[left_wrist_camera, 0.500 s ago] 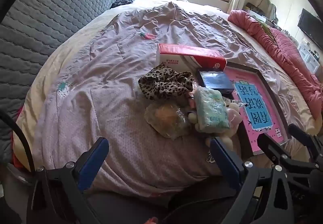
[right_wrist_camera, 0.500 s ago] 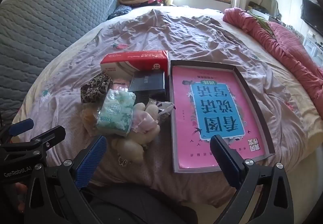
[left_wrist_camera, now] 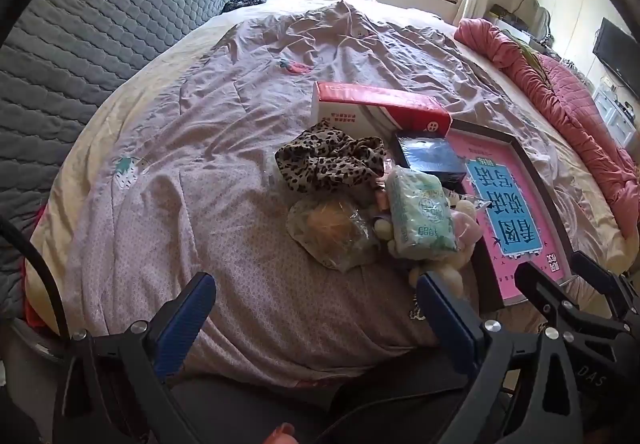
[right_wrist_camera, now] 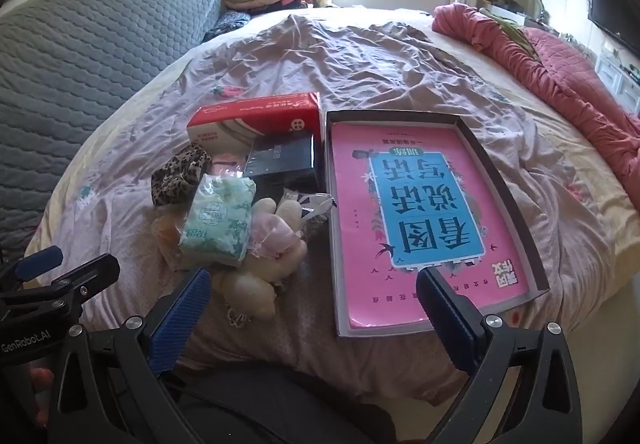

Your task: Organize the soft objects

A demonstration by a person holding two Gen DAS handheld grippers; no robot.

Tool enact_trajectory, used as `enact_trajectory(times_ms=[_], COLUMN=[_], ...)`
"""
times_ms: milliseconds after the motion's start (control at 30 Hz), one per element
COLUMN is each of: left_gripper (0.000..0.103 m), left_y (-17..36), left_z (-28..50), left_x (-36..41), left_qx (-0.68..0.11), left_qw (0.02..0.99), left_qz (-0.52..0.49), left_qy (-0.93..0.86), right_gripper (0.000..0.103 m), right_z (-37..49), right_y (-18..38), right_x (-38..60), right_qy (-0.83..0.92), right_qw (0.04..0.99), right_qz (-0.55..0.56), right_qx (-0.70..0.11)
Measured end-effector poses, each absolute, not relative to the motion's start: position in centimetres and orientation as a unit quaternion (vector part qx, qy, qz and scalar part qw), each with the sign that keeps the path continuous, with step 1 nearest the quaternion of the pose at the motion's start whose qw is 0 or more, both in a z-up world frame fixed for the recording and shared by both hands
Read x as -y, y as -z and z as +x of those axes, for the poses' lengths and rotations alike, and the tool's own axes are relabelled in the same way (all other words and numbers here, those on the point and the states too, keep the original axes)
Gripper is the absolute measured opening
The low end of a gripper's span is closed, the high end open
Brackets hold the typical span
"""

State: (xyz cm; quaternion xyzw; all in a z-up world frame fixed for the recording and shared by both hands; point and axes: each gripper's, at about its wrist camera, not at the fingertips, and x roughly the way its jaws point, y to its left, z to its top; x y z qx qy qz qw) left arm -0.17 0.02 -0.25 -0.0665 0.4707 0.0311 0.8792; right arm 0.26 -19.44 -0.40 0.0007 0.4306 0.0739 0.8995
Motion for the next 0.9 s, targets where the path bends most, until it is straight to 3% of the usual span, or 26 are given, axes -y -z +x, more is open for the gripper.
enact_trajectory(times_ms=[900], left_gripper=[0.101], left_y=[0.12], left_z=[-0.11], left_x=[0.42], left_qx=[-0.468], left_qw=[0.881], left_qz=[-0.057], left_qy=[-0.030], right_gripper=[0.103], right_z=[-0.22], right_y=[-0.34], right_x=[20.04], right_qy=[-0.061], right_qw=[0.903], right_qz=[0.005], right_qx=[-0.426])
